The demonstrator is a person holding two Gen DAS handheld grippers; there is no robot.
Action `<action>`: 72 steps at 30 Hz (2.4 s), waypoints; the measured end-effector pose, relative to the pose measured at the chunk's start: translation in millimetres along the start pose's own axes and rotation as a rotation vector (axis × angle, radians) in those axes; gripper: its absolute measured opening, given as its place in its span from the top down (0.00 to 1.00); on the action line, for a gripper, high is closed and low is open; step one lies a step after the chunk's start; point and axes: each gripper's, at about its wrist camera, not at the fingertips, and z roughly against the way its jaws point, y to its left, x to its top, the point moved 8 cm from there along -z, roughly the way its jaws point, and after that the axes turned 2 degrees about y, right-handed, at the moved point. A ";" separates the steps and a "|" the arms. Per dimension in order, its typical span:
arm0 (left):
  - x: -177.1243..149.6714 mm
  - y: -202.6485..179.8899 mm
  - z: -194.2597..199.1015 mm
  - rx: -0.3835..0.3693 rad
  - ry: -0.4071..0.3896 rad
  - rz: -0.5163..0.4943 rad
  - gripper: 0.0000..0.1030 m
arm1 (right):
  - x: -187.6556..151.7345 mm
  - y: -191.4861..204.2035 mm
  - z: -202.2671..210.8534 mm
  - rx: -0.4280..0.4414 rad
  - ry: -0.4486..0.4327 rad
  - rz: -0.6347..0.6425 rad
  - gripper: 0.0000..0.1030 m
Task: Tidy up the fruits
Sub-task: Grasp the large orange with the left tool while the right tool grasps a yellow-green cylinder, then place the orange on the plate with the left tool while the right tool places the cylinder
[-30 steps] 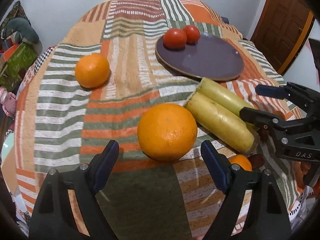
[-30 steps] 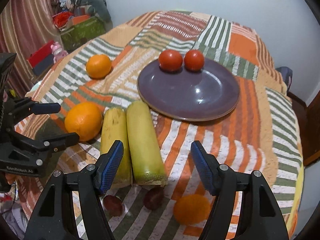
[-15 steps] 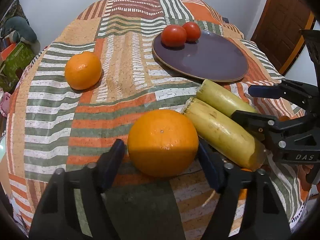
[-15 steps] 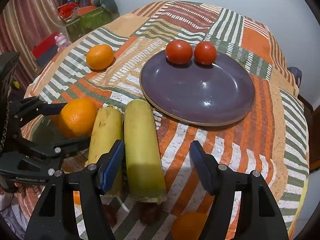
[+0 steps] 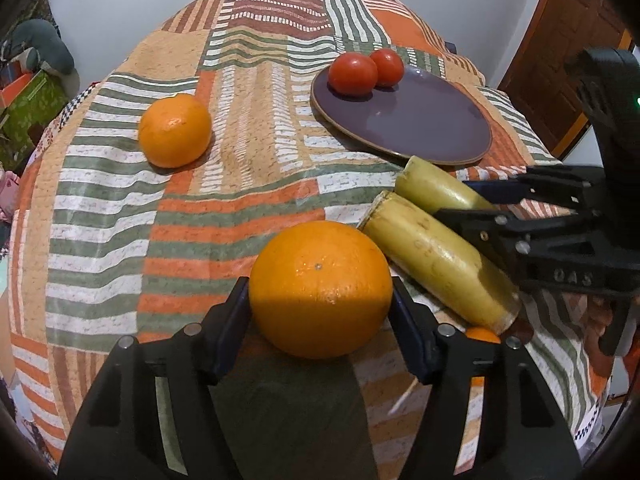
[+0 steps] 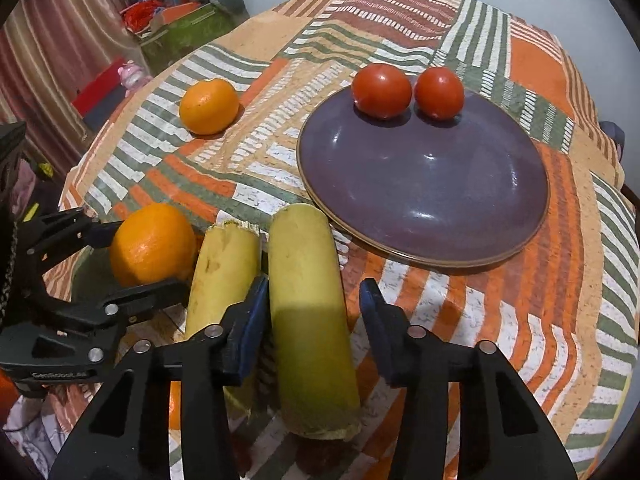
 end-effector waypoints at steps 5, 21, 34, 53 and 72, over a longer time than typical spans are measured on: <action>-7.8 1.3 7.8 0.021 -0.008 -0.015 0.36 | 4.1 1.8 -5.4 0.002 0.016 0.007 0.66; 10.1 4.4 35.5 0.025 -0.061 0.019 0.36 | 11.4 -4.6 42.7 -0.022 -0.115 -0.029 0.67; 61.2 -22.9 61.9 0.024 -0.154 -0.011 0.36 | 27.8 -30.1 109.3 -0.060 -0.270 -0.099 0.67; 119.1 -43.4 0.7 0.029 -0.098 -0.051 0.36 | 57.4 -55.1 72.8 -0.021 -0.240 -0.133 0.67; 141.0 -34.1 -66.7 0.032 -0.007 -0.059 0.36 | 91.4 -96.3 29.8 -0.004 -0.237 -0.214 0.67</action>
